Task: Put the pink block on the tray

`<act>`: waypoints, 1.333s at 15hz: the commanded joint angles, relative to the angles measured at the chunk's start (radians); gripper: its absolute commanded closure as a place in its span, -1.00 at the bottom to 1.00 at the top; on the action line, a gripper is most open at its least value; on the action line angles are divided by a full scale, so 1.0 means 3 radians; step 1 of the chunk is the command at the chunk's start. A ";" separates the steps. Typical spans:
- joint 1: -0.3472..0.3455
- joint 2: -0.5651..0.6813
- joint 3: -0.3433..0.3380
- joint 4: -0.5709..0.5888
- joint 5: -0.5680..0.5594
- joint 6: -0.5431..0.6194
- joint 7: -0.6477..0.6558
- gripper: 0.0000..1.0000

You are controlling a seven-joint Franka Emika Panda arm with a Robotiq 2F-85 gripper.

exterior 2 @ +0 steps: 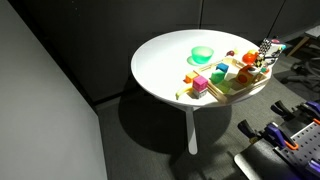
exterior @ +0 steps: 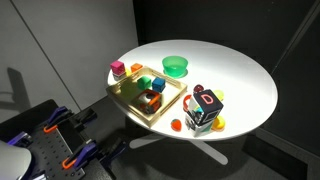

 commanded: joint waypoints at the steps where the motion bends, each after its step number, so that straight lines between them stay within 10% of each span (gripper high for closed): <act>1: 0.0094 0.0085 -0.0060 0.0099 0.0031 0.0025 -0.0040 -1.00; 20: 0.0452 0.1161 -0.0031 0.0535 0.0519 0.0694 -0.0500 -1.00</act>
